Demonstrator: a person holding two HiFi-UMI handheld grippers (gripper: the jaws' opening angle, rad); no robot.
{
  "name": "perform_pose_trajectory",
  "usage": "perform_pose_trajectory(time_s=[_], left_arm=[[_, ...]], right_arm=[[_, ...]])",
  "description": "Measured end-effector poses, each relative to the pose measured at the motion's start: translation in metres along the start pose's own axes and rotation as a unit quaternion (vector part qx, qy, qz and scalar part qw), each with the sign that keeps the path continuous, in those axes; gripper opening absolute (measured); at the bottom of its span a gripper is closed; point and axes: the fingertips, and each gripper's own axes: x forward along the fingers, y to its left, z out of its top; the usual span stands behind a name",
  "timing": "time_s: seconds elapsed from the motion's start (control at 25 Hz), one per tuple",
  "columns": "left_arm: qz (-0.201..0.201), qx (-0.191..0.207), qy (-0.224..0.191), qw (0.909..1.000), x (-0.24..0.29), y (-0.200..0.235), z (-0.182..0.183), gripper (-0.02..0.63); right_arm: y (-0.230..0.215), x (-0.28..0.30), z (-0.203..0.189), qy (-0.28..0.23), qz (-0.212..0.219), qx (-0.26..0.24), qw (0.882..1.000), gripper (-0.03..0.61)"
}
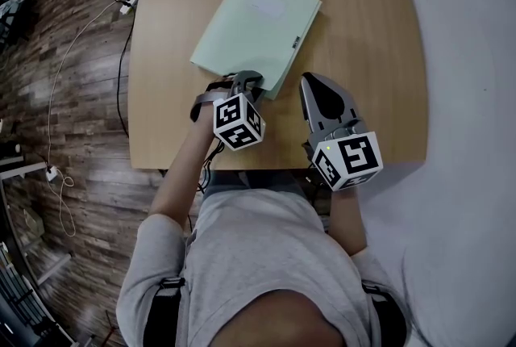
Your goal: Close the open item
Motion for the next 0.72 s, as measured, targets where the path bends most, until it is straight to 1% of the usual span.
perform_pose_trajectory(time_s=[0.08, 0.24, 0.4, 0.48, 0.56, 0.64, 0.68, 0.72], left_arm=[[-0.009, 0.001, 0.003, 1.0, 0.0, -0.001, 0.0, 0.081], [-0.019, 0.024, 0.005, 0.9995, 0.001, -0.001, -0.002, 0.095], [-0.054, 0.013, -0.004, 0.9984, 0.0, -0.007, -0.002, 0.114], [-0.065, 0.005, -0.013, 0.9978, -0.001, -0.008, -0.002, 0.121], [-0.087, -0.011, -0.02, 0.996, -0.001, -0.013, -0.002, 0.136], [-0.113, -0.045, -0.024, 0.9923, -0.001, -0.02, -0.003, 0.209], [-0.113, -0.064, -0.027, 0.9911, 0.0, -0.021, -0.003, 0.225], [-0.106, -0.082, -0.032, 0.9904, 0.001, -0.02, -0.002, 0.224]], right_arm=[[-0.001, -0.001, 0.0, -0.001, -0.001, -0.001, 1.0, 0.009], [-0.003, -0.002, -0.001, -0.001, -0.004, -0.001, 1.0, 0.009], [-0.006, -0.005, -0.001, -0.002, -0.005, -0.002, 1.0, 0.009], [-0.007, -0.006, -0.001, -0.002, -0.006, -0.002, 1.0, 0.009], [-0.007, -0.006, -0.001, -0.001, -0.006, -0.003, 1.0, 0.009], [-0.007, -0.006, -0.001, -0.001, -0.006, -0.004, 1.0, 0.009], [-0.007, -0.007, -0.001, -0.001, -0.005, -0.004, 1.0, 0.009], [-0.007, -0.007, -0.001, -0.001, -0.005, -0.004, 1.0, 0.009]])
